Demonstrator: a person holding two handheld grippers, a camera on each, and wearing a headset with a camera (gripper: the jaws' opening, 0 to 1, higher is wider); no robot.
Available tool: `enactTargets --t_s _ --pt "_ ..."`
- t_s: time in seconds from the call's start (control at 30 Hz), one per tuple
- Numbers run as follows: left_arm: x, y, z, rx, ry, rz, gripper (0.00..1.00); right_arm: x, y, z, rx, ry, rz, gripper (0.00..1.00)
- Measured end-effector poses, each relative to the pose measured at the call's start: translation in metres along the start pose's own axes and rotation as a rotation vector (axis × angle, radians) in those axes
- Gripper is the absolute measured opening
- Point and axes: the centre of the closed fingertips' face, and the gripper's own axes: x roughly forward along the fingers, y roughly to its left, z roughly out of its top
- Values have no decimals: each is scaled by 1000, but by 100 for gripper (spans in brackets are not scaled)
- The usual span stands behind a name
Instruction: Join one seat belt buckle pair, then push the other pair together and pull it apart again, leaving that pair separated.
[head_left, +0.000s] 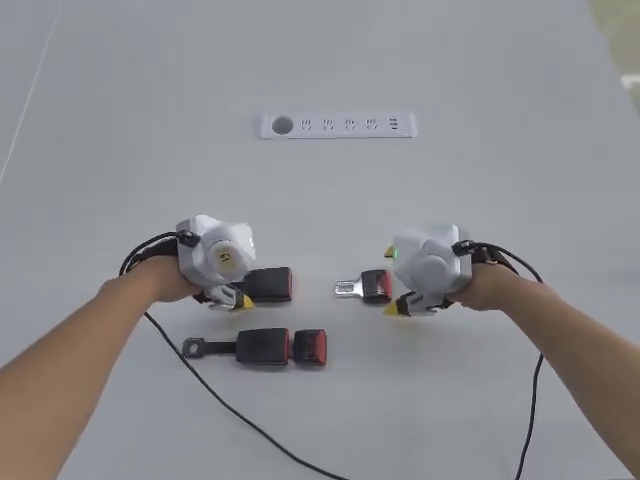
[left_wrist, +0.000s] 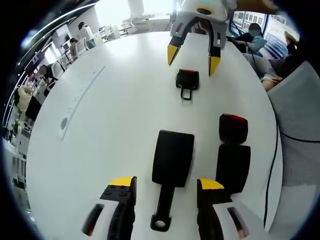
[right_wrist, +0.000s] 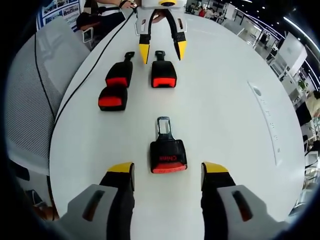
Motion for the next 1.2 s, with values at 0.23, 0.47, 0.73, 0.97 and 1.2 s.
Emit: enactTargets --t_s 0.23,0.47,0.73,0.97,1.2 --pt "-24 -13 -13 -63 -45 10 58 -18 7 -8 27 -13 -29 57" --pt "-36 -33 -29 -150 -120 32 65 -29 18 -17 74 -44 -57 62" --pt "-52 -49 -33 -252 -249 89 76 -41 27 -18 159 -125 -106 70" --pt "-69 -60 -35 -373 -391 179 86 -58 38 -11 274 -256 -190 80" --pt "-82 -78 -38 -463 -487 243 95 -72 65 -2 346 -343 -268 91"
